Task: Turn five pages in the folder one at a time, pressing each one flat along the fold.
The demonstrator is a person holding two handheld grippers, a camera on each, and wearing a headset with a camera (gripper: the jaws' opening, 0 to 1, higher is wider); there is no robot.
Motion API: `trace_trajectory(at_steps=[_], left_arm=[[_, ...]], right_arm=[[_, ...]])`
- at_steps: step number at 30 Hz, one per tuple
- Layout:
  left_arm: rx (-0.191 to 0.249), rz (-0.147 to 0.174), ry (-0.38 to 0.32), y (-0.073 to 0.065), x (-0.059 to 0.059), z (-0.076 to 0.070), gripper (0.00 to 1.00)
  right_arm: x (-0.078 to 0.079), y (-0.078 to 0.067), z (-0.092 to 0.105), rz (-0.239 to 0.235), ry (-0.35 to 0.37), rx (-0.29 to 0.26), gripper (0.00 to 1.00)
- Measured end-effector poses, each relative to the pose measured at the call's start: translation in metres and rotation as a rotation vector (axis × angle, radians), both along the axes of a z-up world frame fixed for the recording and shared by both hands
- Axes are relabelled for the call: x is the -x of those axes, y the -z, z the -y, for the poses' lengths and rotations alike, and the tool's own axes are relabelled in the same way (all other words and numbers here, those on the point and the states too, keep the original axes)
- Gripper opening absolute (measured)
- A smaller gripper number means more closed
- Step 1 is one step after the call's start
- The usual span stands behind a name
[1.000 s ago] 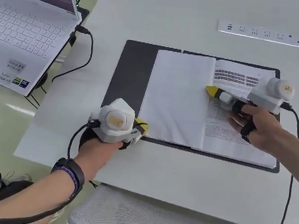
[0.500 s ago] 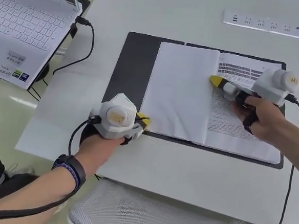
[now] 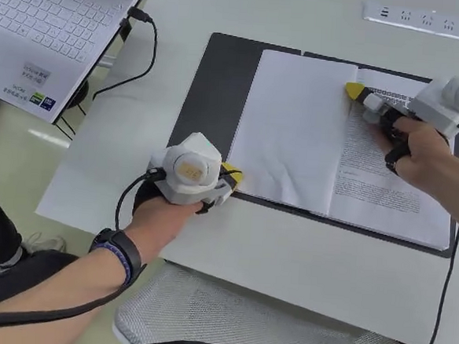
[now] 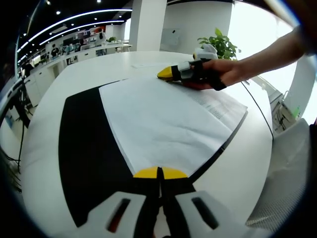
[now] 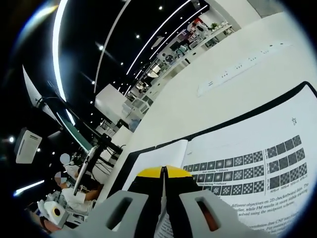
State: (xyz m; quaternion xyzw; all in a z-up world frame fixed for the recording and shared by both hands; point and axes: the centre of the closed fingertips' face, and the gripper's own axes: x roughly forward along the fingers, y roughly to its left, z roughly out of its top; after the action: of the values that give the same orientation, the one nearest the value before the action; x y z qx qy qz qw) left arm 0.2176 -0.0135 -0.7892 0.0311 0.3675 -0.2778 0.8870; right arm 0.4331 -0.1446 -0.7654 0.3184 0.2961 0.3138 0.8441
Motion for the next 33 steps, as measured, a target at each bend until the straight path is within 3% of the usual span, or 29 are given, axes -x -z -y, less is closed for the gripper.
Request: trace_trajectory(at_steps=[5,19,21,26,33], left_arm=[[0.0,-0.001,0.0,0.0,0.0,0.0,0.0],[0.002,-0.004,-0.001,0.0,0.0,0.0,0.0],[0.003,-0.004,-0.003,0.0,0.0,0.0,0.0],[0.005,-0.004,-0.005,0.0,0.001,-0.001,0.0],[0.003,-0.006,-0.003,-0.001,0.001,0.0,0.0]], right_arm=[[-0.013,0.0,0.001,0.0,0.039,-0.01,0.0],[-0.039,0.003,0.0,-0.02,0.064,0.011,0.0],[-0.039,0.004,-0.001,-0.007,0.047,0.038,0.0],[-0.037,0.003,-0.001,0.007,0.036,0.042,0.0],[-0.025,0.003,-0.002,-0.01,-0.002,0.011,0.0]])
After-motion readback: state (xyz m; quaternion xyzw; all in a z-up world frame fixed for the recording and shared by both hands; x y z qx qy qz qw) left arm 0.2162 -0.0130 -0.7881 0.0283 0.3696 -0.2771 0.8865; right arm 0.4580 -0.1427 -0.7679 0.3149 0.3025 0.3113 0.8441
